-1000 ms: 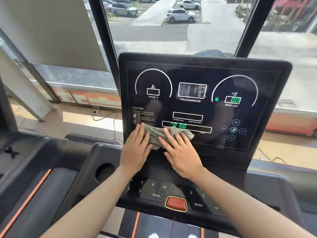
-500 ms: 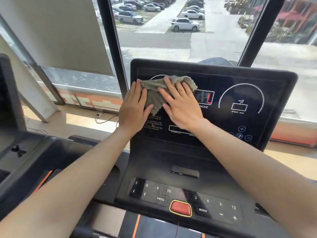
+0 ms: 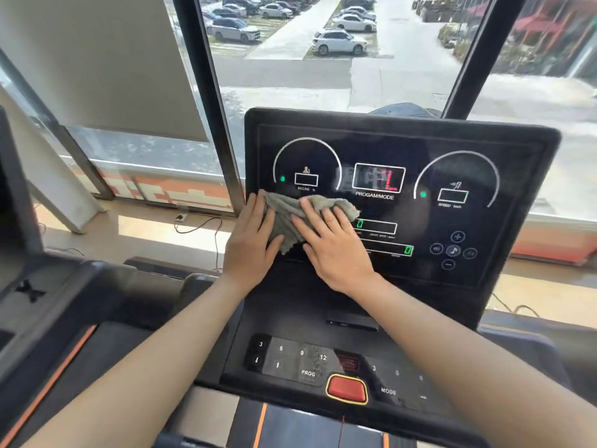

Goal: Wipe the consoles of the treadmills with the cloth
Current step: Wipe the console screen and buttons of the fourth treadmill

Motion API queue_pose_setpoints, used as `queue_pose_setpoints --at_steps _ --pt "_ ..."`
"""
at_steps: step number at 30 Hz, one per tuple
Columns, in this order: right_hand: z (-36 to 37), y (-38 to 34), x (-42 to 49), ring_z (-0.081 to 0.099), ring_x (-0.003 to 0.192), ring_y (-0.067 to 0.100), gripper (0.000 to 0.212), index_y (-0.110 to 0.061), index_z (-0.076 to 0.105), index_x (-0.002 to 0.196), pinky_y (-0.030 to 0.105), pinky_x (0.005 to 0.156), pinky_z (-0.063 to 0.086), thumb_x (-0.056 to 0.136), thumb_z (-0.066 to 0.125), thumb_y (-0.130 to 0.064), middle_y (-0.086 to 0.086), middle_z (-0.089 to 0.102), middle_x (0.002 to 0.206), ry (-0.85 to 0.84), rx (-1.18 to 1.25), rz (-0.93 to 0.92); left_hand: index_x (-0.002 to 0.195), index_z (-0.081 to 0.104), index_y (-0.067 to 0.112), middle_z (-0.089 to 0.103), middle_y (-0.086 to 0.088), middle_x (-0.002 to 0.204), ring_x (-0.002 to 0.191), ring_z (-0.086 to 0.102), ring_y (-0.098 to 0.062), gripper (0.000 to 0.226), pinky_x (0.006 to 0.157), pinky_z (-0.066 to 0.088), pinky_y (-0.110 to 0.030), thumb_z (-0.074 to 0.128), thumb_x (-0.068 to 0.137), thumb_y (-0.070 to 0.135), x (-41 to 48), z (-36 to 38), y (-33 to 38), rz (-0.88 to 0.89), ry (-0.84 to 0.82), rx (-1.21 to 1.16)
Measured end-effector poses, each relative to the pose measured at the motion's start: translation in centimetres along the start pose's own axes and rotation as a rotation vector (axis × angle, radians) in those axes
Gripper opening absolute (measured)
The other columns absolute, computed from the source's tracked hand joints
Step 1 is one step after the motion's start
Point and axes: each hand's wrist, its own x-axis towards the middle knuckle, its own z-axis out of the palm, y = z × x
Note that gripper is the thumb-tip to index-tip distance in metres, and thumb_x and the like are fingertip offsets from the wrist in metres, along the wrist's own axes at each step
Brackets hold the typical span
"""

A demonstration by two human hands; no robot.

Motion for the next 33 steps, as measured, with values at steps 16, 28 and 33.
queue_pose_setpoints --at_steps 16,28,33 --pt "0.3 0.5 -1.8 0.023 0.148 0.030 0.056 -0.025 0.027 0.157 0.045 0.124 0.010 0.104 0.037 -0.040 0.002 0.005 0.168 -0.004 0.057 0.076 0.134 0.054 0.002 0.046 -0.020 0.138 0.119 0.047 -0.032 0.054 0.095 0.052 -0.042 0.068 0.093 0.035 -0.6 -0.8 3.6 -0.094 -0.047 0.028" --pt "-6.2 6.3 6.3 0.019 0.150 0.034 0.054 -0.024 0.028 0.157 0.051 0.124 0.008 0.105 0.032 -0.040 0.007 0.009 0.168 0.168 -0.081 0.073 0.142 0.047 0.002 0.052 -0.017 0.139 0.122 0.055 -0.031 0.038 0.098 0.052 -0.044 0.048 0.107 0.016 12.0 -4.5 1.7 0.015 0.192 -0.100" --pt "-1.5 2.7 1.1 0.031 0.144 0.034 0.051 -0.020 0.035 0.153 0.048 0.124 0.010 0.104 0.036 -0.033 0.007 0.013 0.167 0.066 -0.042 -0.004 0.121 0.064 -0.010 0.060 -0.024 0.126 0.112 0.057 -0.036 0.027 0.094 0.051 -0.039 0.055 0.102 0.008 5.1 -1.5 0.7 0.156 0.194 -0.053"
